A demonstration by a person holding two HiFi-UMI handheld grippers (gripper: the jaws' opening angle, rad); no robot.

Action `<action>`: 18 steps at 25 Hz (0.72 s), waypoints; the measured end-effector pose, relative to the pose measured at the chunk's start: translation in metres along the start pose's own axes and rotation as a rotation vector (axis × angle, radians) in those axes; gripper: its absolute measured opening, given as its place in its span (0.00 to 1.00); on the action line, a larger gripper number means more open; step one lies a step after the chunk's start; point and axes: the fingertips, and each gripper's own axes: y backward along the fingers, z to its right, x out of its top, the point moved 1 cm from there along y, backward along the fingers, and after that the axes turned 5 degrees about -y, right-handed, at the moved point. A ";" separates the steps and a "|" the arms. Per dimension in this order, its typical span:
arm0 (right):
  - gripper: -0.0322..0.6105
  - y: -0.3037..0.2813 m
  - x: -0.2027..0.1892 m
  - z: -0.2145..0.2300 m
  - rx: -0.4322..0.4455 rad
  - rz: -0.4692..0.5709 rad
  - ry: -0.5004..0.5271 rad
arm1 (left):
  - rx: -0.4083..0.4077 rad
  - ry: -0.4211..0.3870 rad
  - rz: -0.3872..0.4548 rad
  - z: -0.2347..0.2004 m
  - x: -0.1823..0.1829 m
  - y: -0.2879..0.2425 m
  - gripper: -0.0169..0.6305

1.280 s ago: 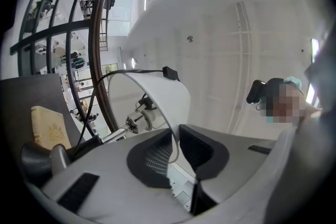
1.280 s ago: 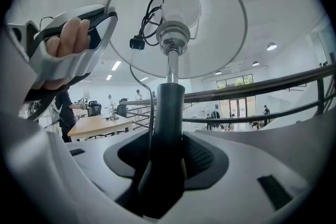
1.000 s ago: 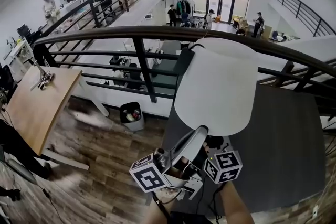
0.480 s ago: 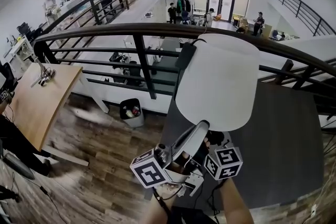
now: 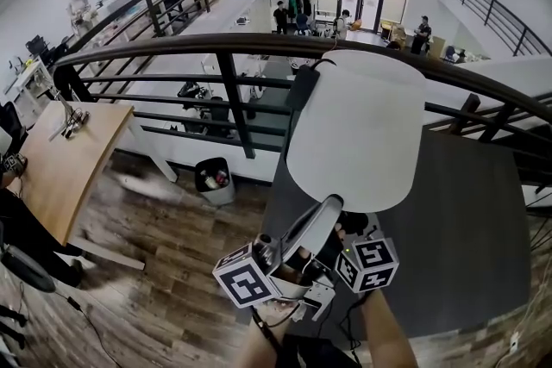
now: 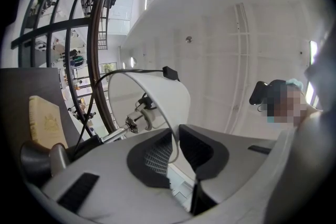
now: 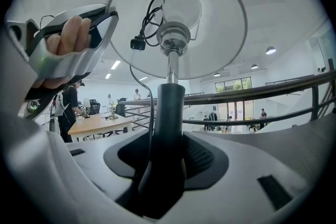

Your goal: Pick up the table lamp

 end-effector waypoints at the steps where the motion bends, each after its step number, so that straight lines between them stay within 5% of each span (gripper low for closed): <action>1: 0.38 0.001 0.000 0.000 -0.001 0.000 0.001 | 0.000 0.000 0.000 0.001 0.000 0.000 0.15; 18: 0.38 -0.002 0.000 -0.013 -0.003 0.012 -0.005 | 0.001 -0.004 0.000 0.006 0.008 0.008 0.15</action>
